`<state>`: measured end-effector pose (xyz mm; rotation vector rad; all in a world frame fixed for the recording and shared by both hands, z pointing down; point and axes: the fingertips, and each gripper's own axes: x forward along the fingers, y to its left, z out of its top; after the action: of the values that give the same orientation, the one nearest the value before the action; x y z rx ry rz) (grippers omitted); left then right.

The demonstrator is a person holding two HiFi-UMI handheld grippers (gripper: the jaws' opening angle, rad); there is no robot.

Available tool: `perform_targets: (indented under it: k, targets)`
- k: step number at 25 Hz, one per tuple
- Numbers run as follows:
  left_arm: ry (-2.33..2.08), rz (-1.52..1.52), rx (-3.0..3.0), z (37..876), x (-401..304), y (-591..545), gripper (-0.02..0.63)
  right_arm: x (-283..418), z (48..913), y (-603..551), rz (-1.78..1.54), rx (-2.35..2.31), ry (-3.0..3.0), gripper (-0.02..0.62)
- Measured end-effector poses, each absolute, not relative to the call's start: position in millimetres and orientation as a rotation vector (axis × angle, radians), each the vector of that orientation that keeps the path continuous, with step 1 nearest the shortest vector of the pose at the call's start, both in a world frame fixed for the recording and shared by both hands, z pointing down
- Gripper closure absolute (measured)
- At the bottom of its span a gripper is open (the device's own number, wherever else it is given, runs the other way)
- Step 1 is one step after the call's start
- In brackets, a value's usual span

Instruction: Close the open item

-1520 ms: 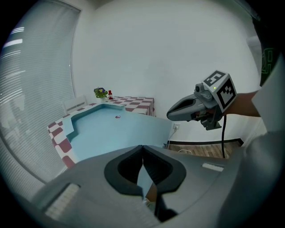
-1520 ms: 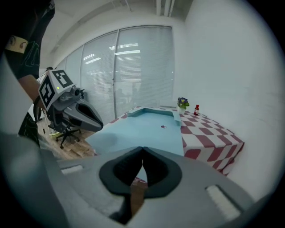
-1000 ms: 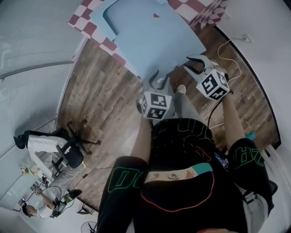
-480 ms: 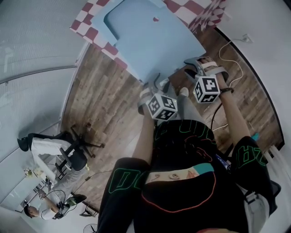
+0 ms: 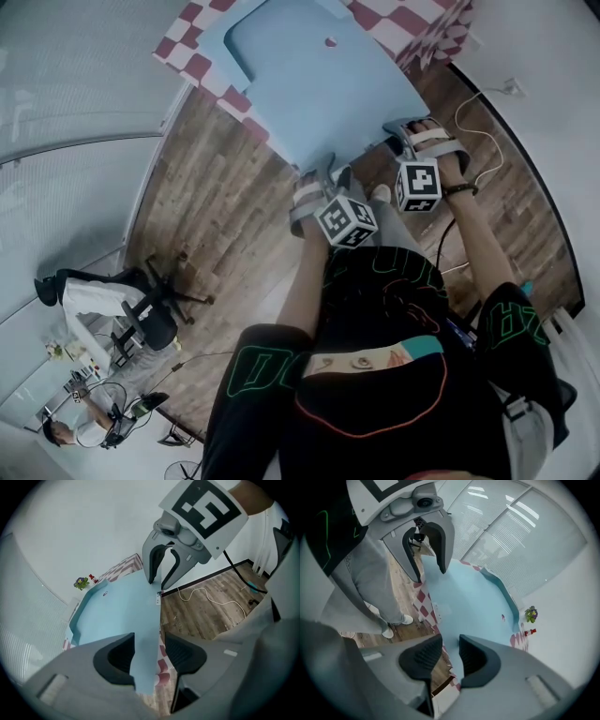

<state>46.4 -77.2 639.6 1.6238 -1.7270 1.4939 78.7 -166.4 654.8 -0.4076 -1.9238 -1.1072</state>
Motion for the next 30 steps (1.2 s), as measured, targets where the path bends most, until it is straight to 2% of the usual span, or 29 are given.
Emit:
perform_targets:
  k: [13, 16, 18, 30]
  targets:
    - [-1.736, 1.642, 1.656, 630.7, 43.7, -75.3, 0.407, 78.6, 625.5, -167.1, -1.172, -0.342, -1.969, 0.538]
    - [-1.794, 1.631, 1.658, 616.4, 38.1, -76.2, 0.445, 76.4, 613.5, -168.1, -1.191, -0.329, -1.99, 0.546]
    - [-1.84, 1.614, 1.651, 604.8, 33.5, -77.7, 0.494, 75.7, 608.5, -167.2, -1.199, -0.337, -2.008, 0.552]
    - [-1.971, 1.676, 1.667, 548.2, 14.0, -85.3, 0.563, 62.2, 561.8, -171.9, -1.293, -0.293, -2.063, 0.575]
